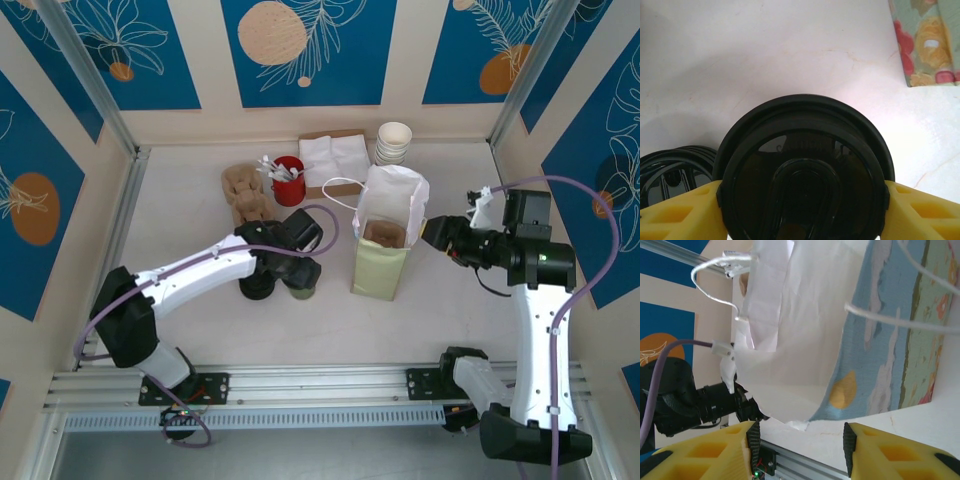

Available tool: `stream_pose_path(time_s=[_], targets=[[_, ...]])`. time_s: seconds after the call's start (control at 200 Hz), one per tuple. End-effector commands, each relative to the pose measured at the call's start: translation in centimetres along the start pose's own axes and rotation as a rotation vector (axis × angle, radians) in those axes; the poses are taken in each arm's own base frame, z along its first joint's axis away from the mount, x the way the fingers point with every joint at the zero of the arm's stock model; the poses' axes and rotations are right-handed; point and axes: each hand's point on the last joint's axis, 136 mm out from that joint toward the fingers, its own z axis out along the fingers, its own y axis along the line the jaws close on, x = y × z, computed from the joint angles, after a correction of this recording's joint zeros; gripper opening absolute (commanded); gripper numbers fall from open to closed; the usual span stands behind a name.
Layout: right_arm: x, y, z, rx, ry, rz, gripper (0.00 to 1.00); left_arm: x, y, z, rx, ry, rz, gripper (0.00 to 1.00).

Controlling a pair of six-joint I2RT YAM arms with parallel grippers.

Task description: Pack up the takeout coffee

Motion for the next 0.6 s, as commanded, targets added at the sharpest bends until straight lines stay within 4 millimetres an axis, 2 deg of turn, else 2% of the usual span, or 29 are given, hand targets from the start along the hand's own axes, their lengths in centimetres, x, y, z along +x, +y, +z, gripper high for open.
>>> stream_pose_path(time_s=[0.0, 0.255, 0.425, 0.595], targets=[[-2.4, 0.6, -1.1, 0.030, -0.075, -0.067, 0.50, -0.2, 0.2, -2.2, 0.022, -0.028, 0.011, 0.67], [-8.0, 2.2, -0.4, -0.001, -0.158, -0.218, 0.50, -1.5, 0.4, -6.4, 0.020, -0.074, 0.015, 0.69], [-11.4, 2.4, 2.7, -0.001, -0.108, -0.320, 0.50, -2.4, 0.7, -9.0, 0.010, -0.096, 0.031, 0.69], [-13.8, 2.0, 6.6, 0.071, -0.006, -0.479, 0.51, -3.2, 0.6, -11.4, 0.019, -0.121, 0.030, 0.69]])
